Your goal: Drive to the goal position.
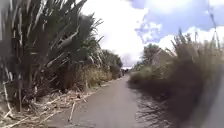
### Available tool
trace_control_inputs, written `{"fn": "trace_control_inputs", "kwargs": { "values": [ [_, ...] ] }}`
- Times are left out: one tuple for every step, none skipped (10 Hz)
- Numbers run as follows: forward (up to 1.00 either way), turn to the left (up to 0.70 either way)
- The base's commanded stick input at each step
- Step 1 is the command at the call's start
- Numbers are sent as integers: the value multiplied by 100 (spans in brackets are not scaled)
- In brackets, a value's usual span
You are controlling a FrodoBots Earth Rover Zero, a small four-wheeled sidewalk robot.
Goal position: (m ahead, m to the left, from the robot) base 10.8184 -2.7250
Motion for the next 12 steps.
{"fn": "trace_control_inputs", "kwargs": {
  "values": [
    [70,0],
    [70,0],
    [70,0],
    [70,0],
    [70,0],
    [70,0],
    [70,0],
    [70,0],
    [70,0],
    [70,0],
    [70,0],
    [70,0]
  ]
}}
